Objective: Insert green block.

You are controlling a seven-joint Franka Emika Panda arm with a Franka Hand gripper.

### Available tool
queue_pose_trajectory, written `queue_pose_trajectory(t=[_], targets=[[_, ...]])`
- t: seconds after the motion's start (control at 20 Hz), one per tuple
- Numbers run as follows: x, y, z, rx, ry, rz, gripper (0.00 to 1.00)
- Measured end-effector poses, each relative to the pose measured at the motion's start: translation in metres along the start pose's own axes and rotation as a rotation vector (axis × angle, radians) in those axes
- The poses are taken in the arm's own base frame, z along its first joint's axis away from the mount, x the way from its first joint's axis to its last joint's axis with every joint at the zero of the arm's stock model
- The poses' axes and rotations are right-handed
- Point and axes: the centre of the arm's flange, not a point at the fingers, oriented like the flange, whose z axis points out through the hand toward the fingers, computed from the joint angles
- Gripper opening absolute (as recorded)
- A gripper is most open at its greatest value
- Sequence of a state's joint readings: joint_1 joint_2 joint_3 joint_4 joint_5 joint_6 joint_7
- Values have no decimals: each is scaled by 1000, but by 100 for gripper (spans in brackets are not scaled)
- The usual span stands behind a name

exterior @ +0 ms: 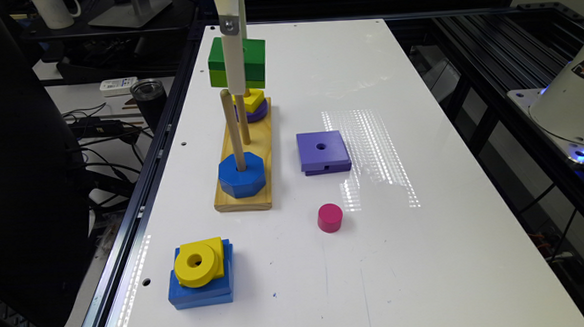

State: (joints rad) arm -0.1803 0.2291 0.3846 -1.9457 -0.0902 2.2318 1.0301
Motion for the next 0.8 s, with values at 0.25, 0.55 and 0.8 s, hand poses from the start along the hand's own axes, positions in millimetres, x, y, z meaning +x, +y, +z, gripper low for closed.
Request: queue_pose_trajectory(t=[0.25, 0.55, 0.8], targets=[[0, -1, 0, 8, 4, -1, 0], [1, -4, 0, 20, 9, -1, 0], [2, -4, 0, 25, 11, -1, 0]])
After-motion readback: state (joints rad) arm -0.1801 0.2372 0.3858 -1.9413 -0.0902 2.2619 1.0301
